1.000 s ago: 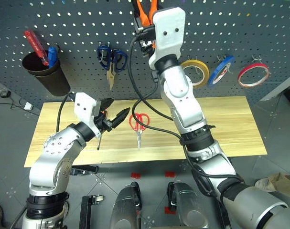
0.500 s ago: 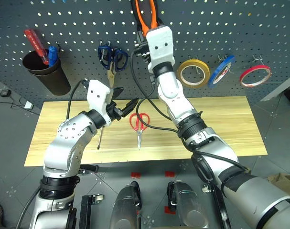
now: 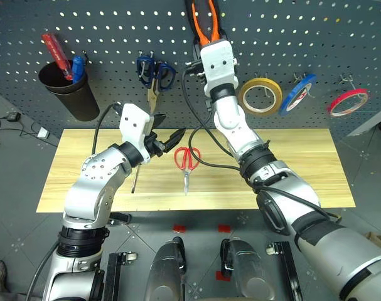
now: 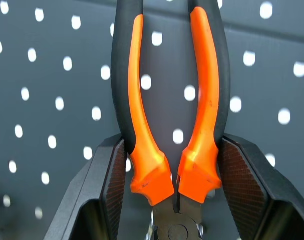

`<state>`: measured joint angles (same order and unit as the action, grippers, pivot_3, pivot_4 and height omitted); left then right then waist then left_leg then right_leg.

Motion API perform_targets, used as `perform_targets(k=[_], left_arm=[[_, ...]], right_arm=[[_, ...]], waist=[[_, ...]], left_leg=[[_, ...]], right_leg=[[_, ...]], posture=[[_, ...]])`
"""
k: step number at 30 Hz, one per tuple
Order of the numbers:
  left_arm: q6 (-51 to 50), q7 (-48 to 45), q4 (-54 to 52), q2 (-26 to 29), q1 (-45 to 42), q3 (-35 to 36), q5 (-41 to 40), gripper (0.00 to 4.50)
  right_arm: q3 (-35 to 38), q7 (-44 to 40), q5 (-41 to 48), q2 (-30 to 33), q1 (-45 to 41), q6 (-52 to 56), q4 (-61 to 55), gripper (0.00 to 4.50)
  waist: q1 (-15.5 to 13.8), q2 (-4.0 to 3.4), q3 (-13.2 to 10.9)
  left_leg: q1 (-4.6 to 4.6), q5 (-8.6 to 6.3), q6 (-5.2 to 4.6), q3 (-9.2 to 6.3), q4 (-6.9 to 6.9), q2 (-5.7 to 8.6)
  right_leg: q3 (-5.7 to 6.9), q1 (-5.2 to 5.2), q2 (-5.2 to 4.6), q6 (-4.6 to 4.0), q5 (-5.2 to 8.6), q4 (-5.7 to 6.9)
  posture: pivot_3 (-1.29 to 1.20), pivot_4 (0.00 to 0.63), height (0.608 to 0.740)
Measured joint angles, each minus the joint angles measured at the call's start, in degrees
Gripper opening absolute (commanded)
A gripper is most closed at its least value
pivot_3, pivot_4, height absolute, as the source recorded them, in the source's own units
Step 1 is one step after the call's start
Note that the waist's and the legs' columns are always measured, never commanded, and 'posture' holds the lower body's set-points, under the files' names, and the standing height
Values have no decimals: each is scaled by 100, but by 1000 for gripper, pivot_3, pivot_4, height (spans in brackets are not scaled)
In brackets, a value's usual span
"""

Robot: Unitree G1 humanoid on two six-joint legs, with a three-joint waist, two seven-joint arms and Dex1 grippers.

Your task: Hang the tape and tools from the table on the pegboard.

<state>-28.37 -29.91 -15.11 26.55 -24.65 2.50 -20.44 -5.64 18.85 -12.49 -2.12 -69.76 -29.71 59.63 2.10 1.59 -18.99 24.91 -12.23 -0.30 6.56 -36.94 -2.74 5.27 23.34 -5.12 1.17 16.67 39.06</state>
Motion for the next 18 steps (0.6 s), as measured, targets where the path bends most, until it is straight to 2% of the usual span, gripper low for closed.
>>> perform_targets(k=[8,10,11,14,16,18], left_arm=[[139,56,282,-159,25,-99,213,3504],[140,61,361,-203,26,-99,250,3504],[137,56,398,-227,30,-100,251,3504],[136,59,408,-332,61,-102,252,4070],[131,70,413,-416,102,-102,253,4459],[128,115,426,-467,122,-106,266,4459]], right_arm=[[148,-294,236,12,492,620,-821,2409],[223,-548,402,-1,591,804,-1083,3118],[242,-681,492,-3,649,954,-1222,3302],[264,-1123,715,-8,1027,1541,-1467,4353],[274,-1362,834,1,1311,2034,-1636,4500],[280,-1504,920,16,1496,2393,-1918,4500]], waist=[[-37,-1,-1],[-40,0,-1],[-39,0,-1],[-32,0,-1],[-18,-1,-2],[-8,-1,-2]], left_leg=[[-2,0,0,-7,-1,1],[-3,0,-1,-7,-4,4],[-3,0,-1,-8,-4,3],[-3,1,-1,-8,-2,2],[-2,0,-1,-6,1,1],[-1,0,-1,-5,6,1]], right_leg=[[6,-9,-1,0,0,-2],[5,-12,-3,0,0,-2],[6,-12,-3,0,0,-2],[7,-11,-3,0,-1,-2],[6,-7,-3,0,0,-3],[6,-5,-3,0,0,-6]], posture=[[-90,353,740],[-97,351,740],[-105,350,740],[-112,350,740],[-120,345,740],[-128,344,740]])
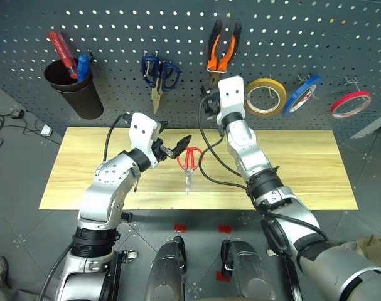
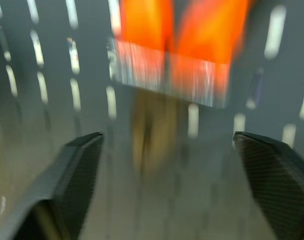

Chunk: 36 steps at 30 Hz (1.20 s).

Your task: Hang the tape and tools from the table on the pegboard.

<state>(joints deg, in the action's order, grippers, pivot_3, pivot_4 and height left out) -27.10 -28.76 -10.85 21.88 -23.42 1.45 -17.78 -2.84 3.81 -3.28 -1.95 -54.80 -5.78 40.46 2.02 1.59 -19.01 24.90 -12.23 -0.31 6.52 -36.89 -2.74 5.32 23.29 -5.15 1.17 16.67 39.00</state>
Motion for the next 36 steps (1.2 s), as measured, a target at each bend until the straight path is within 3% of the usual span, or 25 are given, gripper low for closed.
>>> perform_targets(k=[7,11,15,21,32,35,36], left_arm=[[-598,598,56,-520,53,-98,55,4459],[-1453,1081,20,-683,247,-412,238,4459],[-2137,1526,75,-876,421,-620,446,4459],[-2518,2107,521,-1373,409,-770,733,4459],[-2366,2844,1734,-2123,-123,-503,1067,4459],[-2362,2883,1941,-2175,-263,-423,1115,3893],[-2365,2860,1987,-2158,-273,-385,1121,3481]], right_arm=[[-148,-1006,401,401,1449,1655,-2930,4500],[-495,-2177,1298,1053,2735,3176,-4948,4500],[-514,-2748,1993,1894,3721,4517,-6390,4500],[-586,-2986,2290,2403,4324,5296,-7134,4500],[-700,-2990,2481,2446,4344,5532,-7309,4500],[-547,-2980,2697,2363,4328,5723,-7309,4500],[-284,-2972,2993,2174,4281,5936,-7308,4500]], waist=[[18,1,1],[24,2,-1],[46,6,-4],[136,14,-9],[137,26,-15],[139,26,-15],[140,26,-15]], left_leg=[[1,-2,0,0,10,2],[1,-3,-2,-5,8,3],[0,-5,-4,-10,6,2],[-2,-13,-19,-11,8,1],[-2,-17,-24,-9,7,6],[-3,-17,-24,-10,7,6],[-3,-17,-24,-11,6,4]], right_leg=[[-1,0,0,2,1,-8],[-1,-2,1,3,2,-8],[-1,-5,1,4,2,-6],[-2,-2,4,4,2,-2],[0,-4,0,6,3,-7],[0,-5,0,6,3,-6],[1,-6,0,5,2,-5]], posture=[[-144,347,740],[-170,359,740],[-190,363,740],[-215,366,740],[-248,369,740],[-254,368,740],[-254,368,740]])
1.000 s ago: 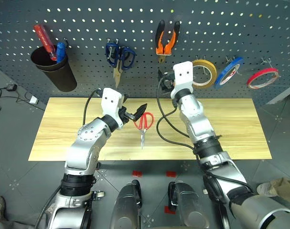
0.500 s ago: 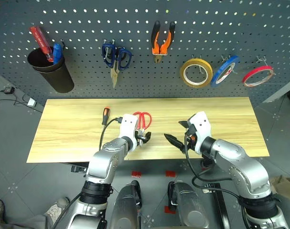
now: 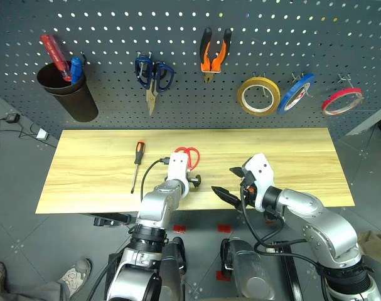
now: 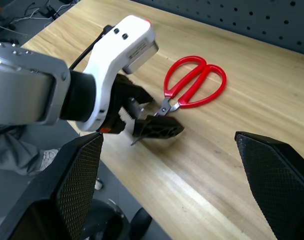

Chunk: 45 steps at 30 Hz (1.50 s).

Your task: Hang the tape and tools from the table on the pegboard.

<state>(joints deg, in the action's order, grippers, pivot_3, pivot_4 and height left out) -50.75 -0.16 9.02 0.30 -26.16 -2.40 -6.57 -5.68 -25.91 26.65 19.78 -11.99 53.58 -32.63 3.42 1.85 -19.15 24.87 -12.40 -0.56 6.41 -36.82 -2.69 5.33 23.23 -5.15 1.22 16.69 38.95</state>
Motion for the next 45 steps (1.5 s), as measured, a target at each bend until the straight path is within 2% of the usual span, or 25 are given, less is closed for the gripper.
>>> perform_targets(k=[1,5,11,17,25,33,36,45], left_arm=[[-2,-11,19,10,-5,21,4,3355],[-12,-63,55,20,-8,61,5,2084],[-12,-74,110,16,-31,228,3,326],[-6,-185,92,24,0,233,3,302],[-39,-425,-271,128,247,237,-21,302],[-354,-1496,-2188,1174,1024,-351,-267,302],[369,-1683,-3082,1742,1323,-482,-94,302],[2611,-1176,-4685,2043,2643,-176,816,302]], right_arm=[[115,4,142,-54,-55,82,0,4500],[513,-6,567,-54,-366,340,0,4500],[-18,-422,162,780,-370,-208,11,4500],[-599,-854,-365,1157,-257,-1145,101,4500],[-709,-1194,-603,1288,-232,-1765,165,4500],[-515,-1372,-735,1367,-213,-2187,161,4500],[-318,-1366,-724,1369,-222,-2206,127,4500],[-128,-1190,-886,1300,-299,-2511,-54,4500]], waist=[[0,-1,1],[7,-3,2],[0,-4,2],[3,-3,3],[22,-2,3],[138,1,0],[145,0,0],[170,0,0]], left_leg=[[-1,0,0,0,0,0],[-1,-1,-1,-1,-1,2],[-1,-2,-3,2,1,7],[-1,-2,-2,3,1,6],[0,3,8,3,2,4],[1,8,18,4,14,2],[1,8,18,6,16,1],[2,6,15,8,43,2]], right_leg=[[-1,0,0,0,0,0],[0,-2,-2,0,-1,-1],[0,-3,-3,3,1,-6],[-1,-3,-2,30,15,-6],[0,-3,-2,23,11,-8],[-3,3,-3,7,3,-11],[-5,3,-4,6,3,-16],[-1,3,-5,5,2,-43]], posture=[[-259,366,740],[-265,364,740],[-266,356,740],[-267,345,740],[-281,339,740],[-272,339,740],[-270,339,740],[-261,335,740]])
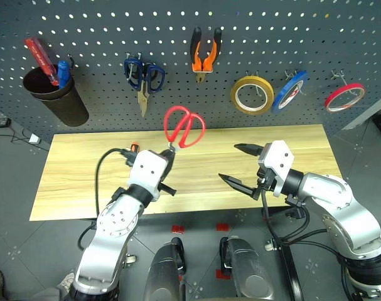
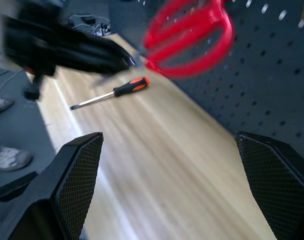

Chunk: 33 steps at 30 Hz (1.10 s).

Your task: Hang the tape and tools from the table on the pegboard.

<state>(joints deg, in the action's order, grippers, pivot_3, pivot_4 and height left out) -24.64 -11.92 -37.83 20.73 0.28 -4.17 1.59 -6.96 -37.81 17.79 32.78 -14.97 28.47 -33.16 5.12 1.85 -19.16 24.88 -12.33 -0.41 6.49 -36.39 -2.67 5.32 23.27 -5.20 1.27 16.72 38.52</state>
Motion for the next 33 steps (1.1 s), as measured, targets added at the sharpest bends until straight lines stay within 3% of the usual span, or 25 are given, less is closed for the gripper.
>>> perform_targets(k=[9,16,24,33], left_arm=[[275,384,-183,-40,-121,721,437,302],[520,375,703,-17,-1090,902,428,302],[619,315,1773,-39,-1611,941,382,302],[-92,-10,2257,-271,-1437,814,38,3134]], right_arm=[[4,285,-328,-408,-596,-471,398,4500],[-7,361,-421,-626,-884,-595,680,4500],[-20,391,-530,-768,-1014,-612,744,4500],[-173,421,-594,-878,-1079,-606,753,4500]], waist=[[-7,1,1],[-13,1,1],[-2,1,1],[6,1,1]], left_leg=[[0,-5,-10,-1,-2,3],[0,2,0,4,-3,2],[0,2,0,3,-24,-1],[0,2,0,3,-38,-3]], right_leg=[[4,0,1,1,0,7],[3,1,1,0,0,7],[5,1,1,0,-1,27],[1,0,1,0,-1,38]], posture=[[-237,321,740],[-241,322,740],[-251,323,740],[-257,332,740]])
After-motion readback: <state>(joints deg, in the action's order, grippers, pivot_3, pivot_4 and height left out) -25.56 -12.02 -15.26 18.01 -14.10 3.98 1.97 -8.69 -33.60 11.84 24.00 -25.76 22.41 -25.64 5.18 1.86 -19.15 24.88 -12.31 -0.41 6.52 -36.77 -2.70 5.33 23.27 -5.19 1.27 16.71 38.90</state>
